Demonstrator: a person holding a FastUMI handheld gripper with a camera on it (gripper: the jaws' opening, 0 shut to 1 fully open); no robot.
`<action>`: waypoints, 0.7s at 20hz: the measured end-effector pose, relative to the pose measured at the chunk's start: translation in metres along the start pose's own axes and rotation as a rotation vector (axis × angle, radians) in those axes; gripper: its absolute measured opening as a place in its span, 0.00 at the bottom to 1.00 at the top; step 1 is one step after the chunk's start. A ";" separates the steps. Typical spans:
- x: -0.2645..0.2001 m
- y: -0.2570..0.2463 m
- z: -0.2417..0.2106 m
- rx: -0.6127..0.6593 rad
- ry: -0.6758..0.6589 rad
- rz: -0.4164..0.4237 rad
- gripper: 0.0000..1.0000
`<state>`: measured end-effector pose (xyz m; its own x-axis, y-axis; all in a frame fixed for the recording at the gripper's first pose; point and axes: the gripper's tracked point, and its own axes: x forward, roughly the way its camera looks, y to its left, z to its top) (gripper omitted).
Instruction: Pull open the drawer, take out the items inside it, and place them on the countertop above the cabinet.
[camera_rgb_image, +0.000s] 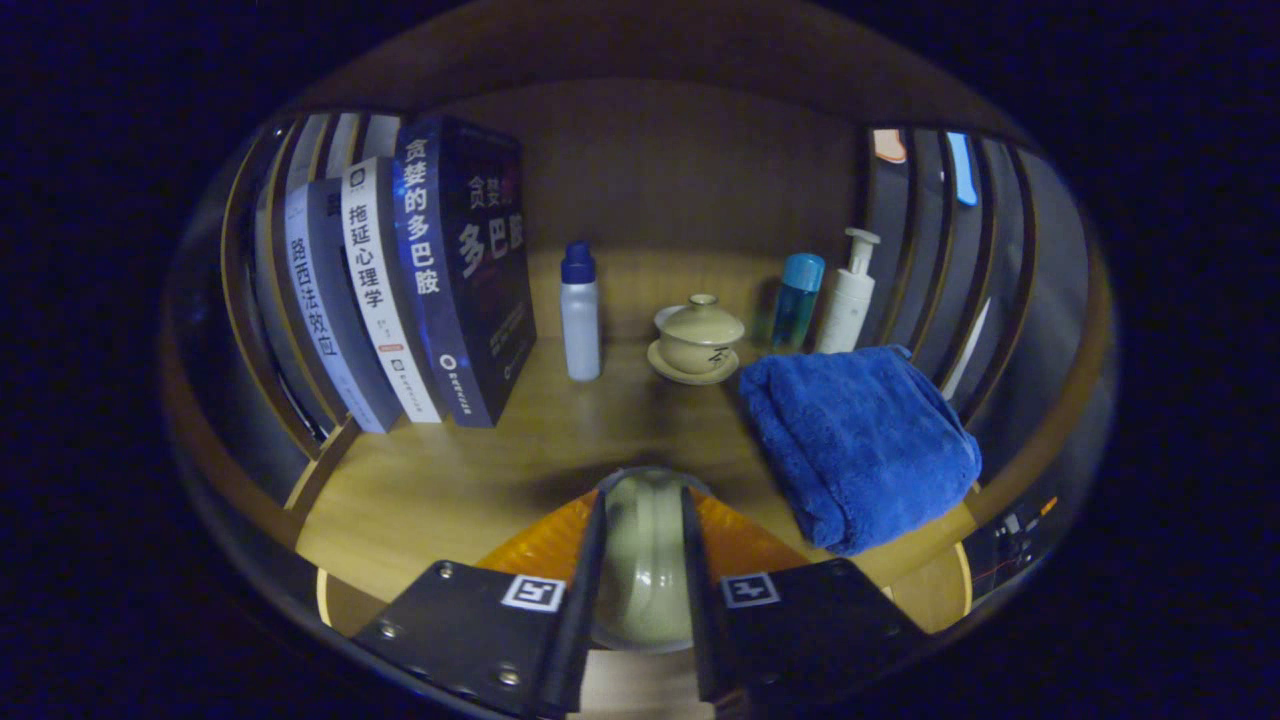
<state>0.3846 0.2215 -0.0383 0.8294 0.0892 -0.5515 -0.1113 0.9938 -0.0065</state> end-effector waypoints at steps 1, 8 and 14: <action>-0.006 -0.001 0.001 -0.017 -0.018 -0.007 0.48; -0.086 0.002 -0.008 0.007 -0.240 0.032 0.82; -0.158 -0.018 -0.060 0.062 -0.397 0.015 0.84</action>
<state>0.2230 0.1860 -0.0013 0.9763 0.1110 -0.1857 -0.1023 0.9932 0.0562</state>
